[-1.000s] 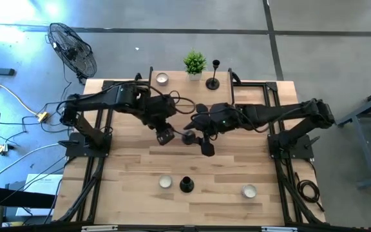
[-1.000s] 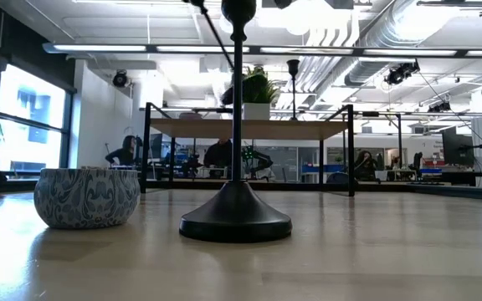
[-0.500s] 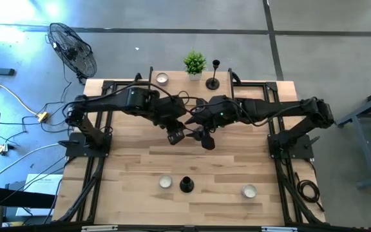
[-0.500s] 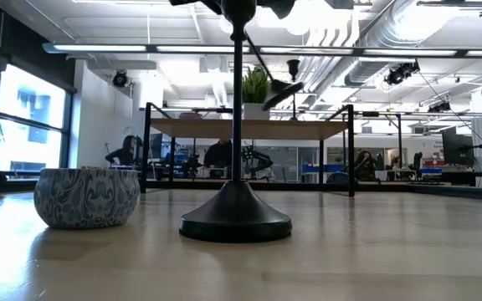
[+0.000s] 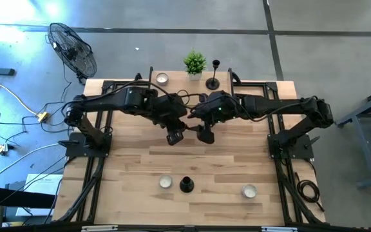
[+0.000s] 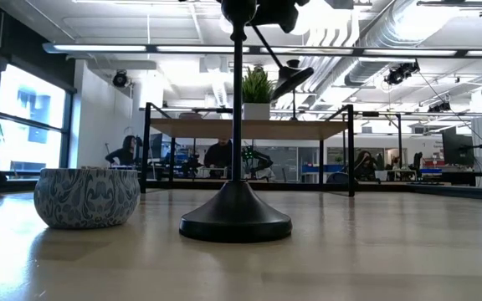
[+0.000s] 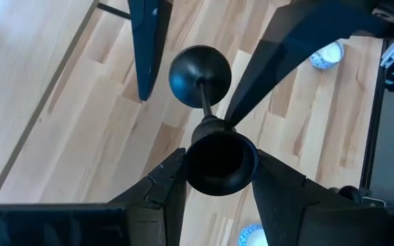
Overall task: Pick & Place candle stick holders
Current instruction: Put the left black candle holder on the shelf
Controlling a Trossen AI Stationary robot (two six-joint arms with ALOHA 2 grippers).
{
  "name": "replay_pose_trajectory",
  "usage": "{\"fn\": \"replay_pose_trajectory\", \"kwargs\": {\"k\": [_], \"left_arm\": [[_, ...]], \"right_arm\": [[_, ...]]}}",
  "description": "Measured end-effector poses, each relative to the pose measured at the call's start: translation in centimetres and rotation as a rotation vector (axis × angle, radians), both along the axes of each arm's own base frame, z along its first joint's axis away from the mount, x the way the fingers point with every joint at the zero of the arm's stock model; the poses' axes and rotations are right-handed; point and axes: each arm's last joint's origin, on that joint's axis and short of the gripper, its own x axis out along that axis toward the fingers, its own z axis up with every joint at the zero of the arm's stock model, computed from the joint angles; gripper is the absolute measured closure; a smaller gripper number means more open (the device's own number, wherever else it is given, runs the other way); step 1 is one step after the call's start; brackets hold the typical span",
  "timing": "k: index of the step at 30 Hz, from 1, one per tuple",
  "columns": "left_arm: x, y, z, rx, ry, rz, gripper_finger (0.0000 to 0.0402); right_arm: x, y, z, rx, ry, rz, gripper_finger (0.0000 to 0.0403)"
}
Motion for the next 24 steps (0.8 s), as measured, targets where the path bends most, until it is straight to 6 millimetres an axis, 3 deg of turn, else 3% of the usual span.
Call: {"fn": "replay_pose_trajectory", "kwargs": {"k": [13,24], "left_arm": [[0.2,0.8,0.1,0.009,-0.024,0.006,0.0270],[0.2,0.8,0.1,-0.004,-0.020,-0.001,0.0270]], "right_arm": [[1.5,0.1,-1.9,0.027,0.047,0.046,0.0179],[0.7,0.1,-0.8,0.016,0.015,0.032,0.0179]]}}
